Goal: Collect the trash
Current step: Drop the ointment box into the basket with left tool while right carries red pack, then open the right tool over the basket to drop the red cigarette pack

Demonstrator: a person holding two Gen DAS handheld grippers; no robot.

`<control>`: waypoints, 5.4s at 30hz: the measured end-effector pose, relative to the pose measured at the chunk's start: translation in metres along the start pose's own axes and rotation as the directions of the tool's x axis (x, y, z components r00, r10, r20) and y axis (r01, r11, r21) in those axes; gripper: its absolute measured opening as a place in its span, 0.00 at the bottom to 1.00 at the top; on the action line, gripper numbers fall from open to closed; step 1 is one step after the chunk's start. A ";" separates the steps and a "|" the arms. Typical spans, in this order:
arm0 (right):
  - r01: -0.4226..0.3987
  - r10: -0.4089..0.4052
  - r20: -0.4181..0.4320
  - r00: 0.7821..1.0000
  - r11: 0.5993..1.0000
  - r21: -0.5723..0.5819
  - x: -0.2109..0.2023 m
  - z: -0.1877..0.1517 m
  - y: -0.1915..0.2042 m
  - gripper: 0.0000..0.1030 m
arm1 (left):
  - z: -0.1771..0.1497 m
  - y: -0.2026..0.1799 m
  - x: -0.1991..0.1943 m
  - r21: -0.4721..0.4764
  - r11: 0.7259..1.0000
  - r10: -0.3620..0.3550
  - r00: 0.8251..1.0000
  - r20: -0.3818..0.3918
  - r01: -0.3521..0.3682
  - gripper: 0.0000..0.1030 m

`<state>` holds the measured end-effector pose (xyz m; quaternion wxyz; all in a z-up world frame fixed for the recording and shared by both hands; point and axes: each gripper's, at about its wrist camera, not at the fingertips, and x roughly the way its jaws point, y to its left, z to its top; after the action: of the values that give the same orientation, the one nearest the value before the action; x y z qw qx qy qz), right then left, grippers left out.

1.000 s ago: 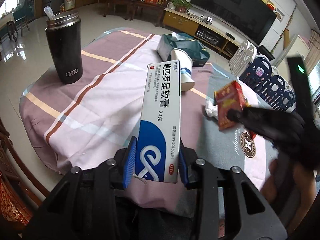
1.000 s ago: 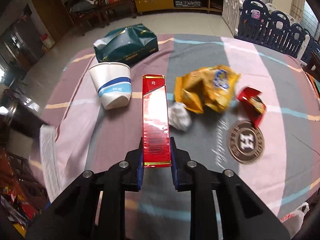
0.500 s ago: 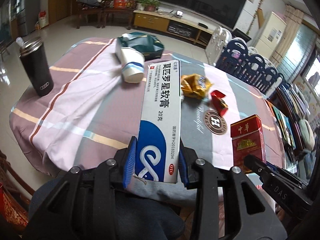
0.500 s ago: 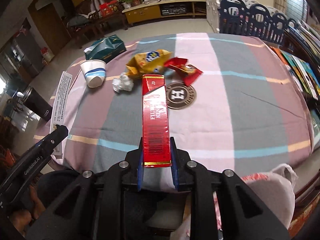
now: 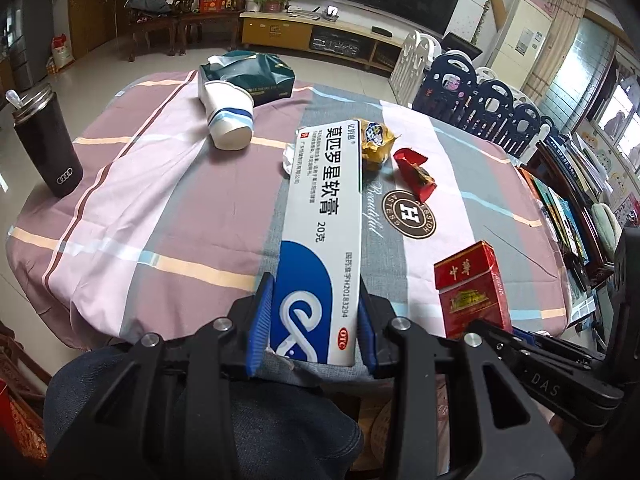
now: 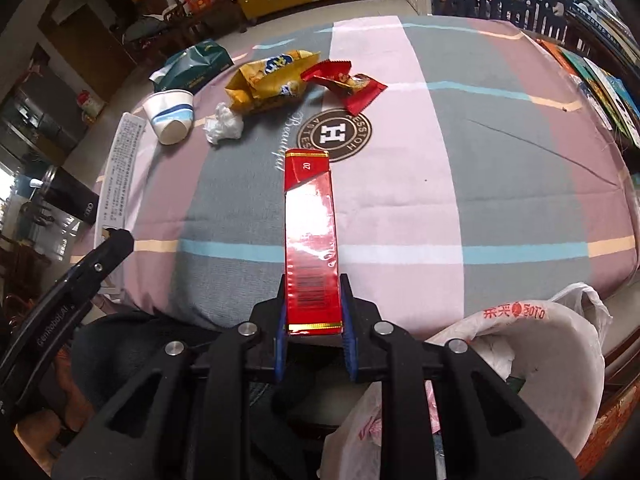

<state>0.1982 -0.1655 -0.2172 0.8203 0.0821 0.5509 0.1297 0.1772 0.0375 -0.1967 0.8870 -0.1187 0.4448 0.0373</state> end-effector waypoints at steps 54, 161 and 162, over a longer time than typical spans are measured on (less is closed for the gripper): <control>0.139 -0.169 0.098 0.981 0.956 0.258 -0.119 -0.067 -0.144 0.22 | -0.055 -0.115 -0.018 0.328 0.909 -0.223 0.964 -0.142 0.259 0.37; 0.253 -0.255 0.437 0.863 0.965 0.063 -0.162 -0.111 -0.066 0.97 | -0.030 -0.072 -0.019 0.310 0.930 -0.186 0.981 -0.063 0.196 0.66; 0.252 -0.254 0.529 0.810 0.965 0.077 -0.176 -0.115 -0.061 0.97 | -0.029 -0.070 -0.019 0.304 0.933 -0.185 0.981 -0.059 0.195 0.67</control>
<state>0.0359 -0.2775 -0.1223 0.9507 0.0421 0.3070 -0.0096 0.1548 -0.0364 -0.1855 0.8873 -0.0220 0.4447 -0.1202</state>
